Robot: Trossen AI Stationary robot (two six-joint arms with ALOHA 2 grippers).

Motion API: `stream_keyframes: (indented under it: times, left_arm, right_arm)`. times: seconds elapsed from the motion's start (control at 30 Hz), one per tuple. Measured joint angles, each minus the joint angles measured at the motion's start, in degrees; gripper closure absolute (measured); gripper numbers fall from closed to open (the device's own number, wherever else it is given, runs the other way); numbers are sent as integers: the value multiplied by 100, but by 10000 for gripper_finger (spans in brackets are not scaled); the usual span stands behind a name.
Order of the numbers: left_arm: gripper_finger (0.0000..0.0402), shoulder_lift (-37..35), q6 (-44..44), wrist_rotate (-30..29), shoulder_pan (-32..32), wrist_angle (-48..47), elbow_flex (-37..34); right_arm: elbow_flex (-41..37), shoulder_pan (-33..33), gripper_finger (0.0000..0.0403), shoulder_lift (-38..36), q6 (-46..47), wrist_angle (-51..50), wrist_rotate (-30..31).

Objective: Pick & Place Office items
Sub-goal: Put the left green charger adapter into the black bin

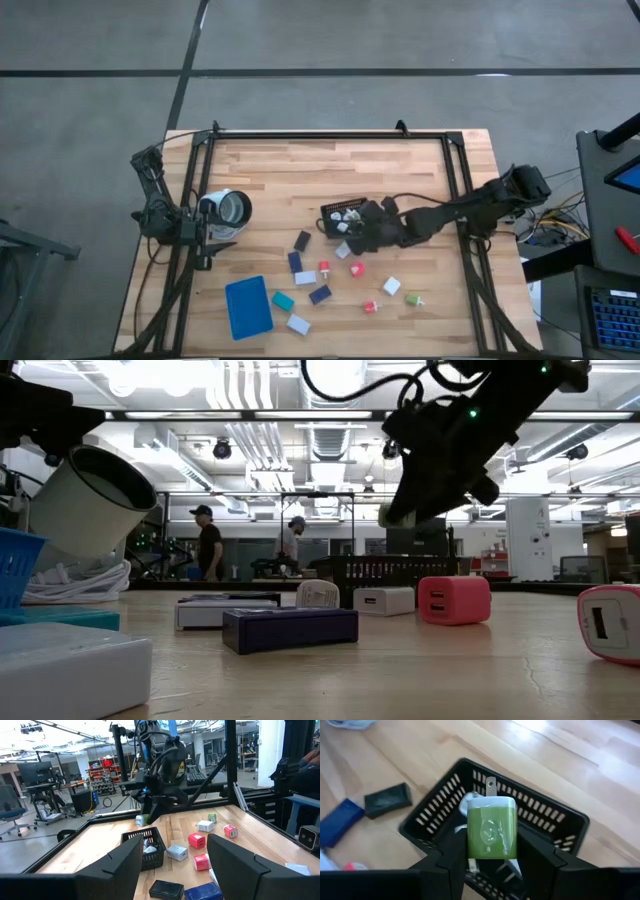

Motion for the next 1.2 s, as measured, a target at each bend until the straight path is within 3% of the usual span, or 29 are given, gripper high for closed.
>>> stream_keyframes:
  times: [0.7,0.97,1.2]
  left_arm:
    - [177,0,-1,1,0,0,0]
    - [177,0,-1,0,0,0,1]
    - [177,0,-1,-1,0,0,0]
  right_arm:
    - [-414,-531,259,12,24,-11,-489]
    - [-835,-915,259,12,-698,958,-1116]
    - [-1059,-1138,259,12,-743,1311,-1393]
